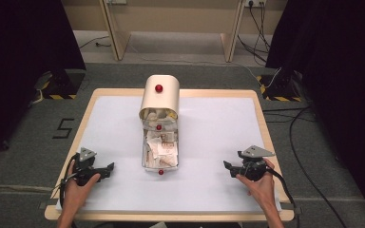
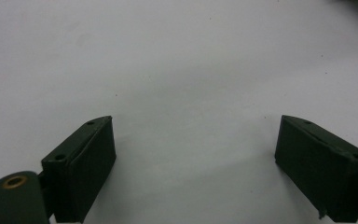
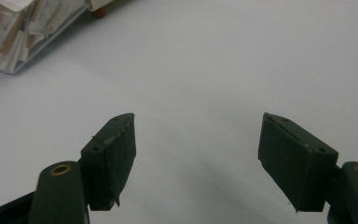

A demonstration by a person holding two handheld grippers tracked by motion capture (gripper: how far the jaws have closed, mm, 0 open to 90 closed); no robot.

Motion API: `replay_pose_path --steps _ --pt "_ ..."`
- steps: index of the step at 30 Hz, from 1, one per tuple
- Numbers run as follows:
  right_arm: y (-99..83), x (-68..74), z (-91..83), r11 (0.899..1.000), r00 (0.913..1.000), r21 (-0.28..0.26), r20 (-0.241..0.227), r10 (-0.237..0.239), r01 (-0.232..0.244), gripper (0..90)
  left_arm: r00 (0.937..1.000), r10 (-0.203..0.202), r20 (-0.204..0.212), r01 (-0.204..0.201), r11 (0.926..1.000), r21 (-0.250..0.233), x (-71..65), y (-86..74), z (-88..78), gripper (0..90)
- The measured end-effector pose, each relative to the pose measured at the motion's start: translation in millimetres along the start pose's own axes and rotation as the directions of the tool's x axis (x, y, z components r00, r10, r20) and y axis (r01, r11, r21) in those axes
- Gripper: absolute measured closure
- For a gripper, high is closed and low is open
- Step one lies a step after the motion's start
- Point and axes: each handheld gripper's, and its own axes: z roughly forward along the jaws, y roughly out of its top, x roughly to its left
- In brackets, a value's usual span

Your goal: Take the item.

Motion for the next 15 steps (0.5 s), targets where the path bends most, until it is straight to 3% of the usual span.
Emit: replay_pose_path --steps 15 --pt "28.5 38.6 -2.0 0.995 0.9926 -0.083 -0.102 -0.066 0.057 33.9 1.0000 -0.001 0.001 0.001 1.0000 0.000 0.1 0.0 0.0 11.4"
